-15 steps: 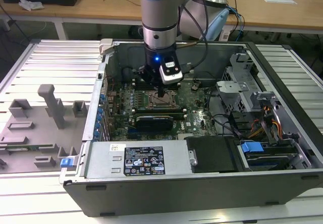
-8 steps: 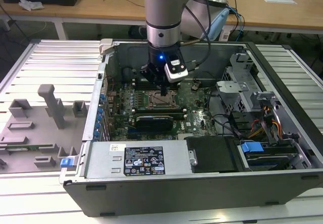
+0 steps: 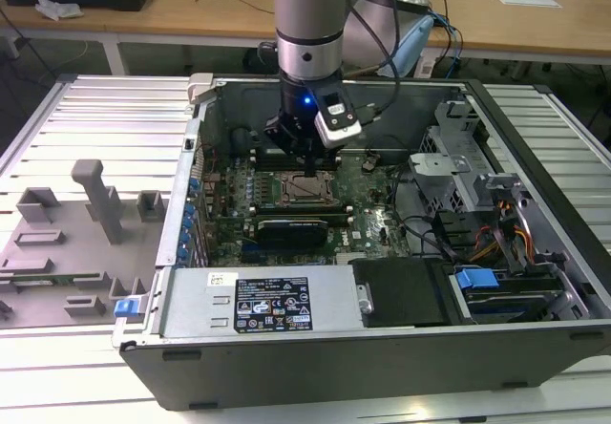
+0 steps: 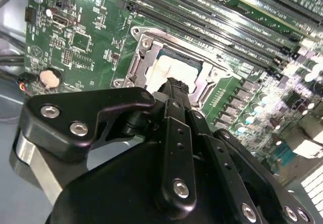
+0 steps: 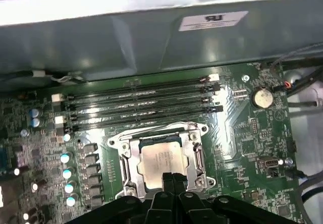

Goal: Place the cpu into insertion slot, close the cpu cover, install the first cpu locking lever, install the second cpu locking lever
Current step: 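Install the first cpu locking lever, then install the second cpu locking lever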

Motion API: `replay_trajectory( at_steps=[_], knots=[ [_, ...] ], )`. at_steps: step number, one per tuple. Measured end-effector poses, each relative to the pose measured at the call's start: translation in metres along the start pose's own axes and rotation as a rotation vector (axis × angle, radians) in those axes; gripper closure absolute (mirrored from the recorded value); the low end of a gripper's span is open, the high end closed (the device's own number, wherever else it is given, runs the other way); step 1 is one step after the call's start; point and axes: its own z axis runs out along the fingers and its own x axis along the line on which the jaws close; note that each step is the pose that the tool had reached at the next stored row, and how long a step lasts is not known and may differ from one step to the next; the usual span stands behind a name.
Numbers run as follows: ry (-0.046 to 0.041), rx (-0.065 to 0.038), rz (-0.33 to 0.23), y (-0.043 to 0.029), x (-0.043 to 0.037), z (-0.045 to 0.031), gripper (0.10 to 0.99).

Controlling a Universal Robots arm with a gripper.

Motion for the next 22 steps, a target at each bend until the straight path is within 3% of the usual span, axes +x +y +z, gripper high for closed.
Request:
replay_trajectory(
  at_steps=[1, 16, 22],
  knots=[
    [0.0009, -0.002, -0.039, 0.0001, 0.0002, 0.0001, 0.98],
    [0.001, -0.002, -0.04, 0.0, 0.0002, 0.0, 0.98],
    [0.0009, -0.002, -0.04, 0.0002, -0.0001, -0.0039, 0.98]
  ],
)
